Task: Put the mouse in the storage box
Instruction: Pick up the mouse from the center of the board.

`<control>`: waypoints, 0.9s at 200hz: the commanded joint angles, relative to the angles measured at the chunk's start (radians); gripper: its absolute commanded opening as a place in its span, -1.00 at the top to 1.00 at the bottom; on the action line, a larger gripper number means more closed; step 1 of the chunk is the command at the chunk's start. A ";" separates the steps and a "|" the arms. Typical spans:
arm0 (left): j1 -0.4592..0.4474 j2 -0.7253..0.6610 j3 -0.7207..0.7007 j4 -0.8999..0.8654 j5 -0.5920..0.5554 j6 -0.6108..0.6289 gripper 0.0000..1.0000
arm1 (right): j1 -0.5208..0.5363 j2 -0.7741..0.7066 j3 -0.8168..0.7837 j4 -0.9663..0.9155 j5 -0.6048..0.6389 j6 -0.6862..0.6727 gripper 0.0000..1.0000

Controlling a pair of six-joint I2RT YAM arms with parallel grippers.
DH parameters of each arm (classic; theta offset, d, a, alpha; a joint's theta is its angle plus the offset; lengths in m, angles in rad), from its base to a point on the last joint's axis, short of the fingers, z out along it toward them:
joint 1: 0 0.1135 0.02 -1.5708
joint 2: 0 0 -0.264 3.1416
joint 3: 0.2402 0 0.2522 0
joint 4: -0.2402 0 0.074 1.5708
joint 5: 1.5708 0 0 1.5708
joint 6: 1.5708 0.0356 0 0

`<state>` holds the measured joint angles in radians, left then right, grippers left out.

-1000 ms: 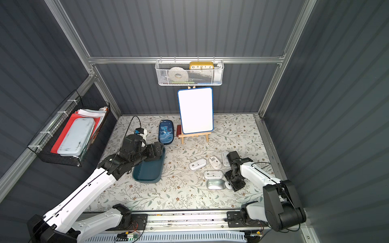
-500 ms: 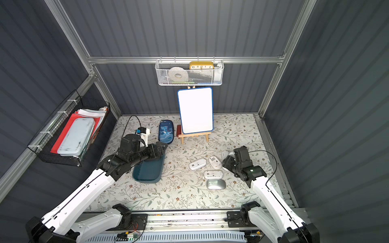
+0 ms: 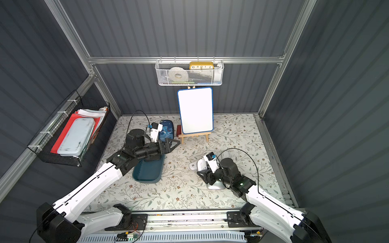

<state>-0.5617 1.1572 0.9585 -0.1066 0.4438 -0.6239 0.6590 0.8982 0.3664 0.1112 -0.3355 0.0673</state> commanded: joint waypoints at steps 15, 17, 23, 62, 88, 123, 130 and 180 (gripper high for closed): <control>-0.110 0.061 -0.039 0.106 0.027 -0.031 -0.99 | 0.081 0.039 -0.039 0.200 -0.065 -0.110 0.28; -0.112 0.067 -0.037 0.107 0.023 -0.033 -0.99 | 0.082 0.038 -0.040 0.202 -0.065 -0.111 0.28; -0.122 0.087 -0.033 0.107 0.014 -0.037 -0.98 | 0.084 0.032 -0.042 0.198 -0.055 -0.111 0.28; -0.177 0.154 -0.011 0.099 -0.020 -0.028 -0.96 | 0.082 0.000 -0.064 0.195 -0.030 -0.104 0.27; -0.191 0.175 -0.024 0.092 -0.020 -0.041 -0.94 | 0.082 -0.012 -0.076 0.203 -0.027 -0.103 0.27; -0.235 0.213 0.000 0.027 -0.079 -0.069 -0.89 | 0.082 -0.015 -0.081 0.208 -0.032 -0.105 0.26; -0.250 0.220 0.007 0.017 -0.087 -0.068 -0.89 | 0.083 -0.013 -0.081 0.207 -0.031 -0.106 0.26; -0.330 0.277 0.049 -0.051 -0.138 -0.061 -0.76 | 0.083 -0.002 -0.076 0.208 -0.020 -0.100 0.26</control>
<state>-0.8700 1.4166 0.9703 -0.1017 0.3435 -0.6807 0.7376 0.8963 0.2932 0.2852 -0.3622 -0.0242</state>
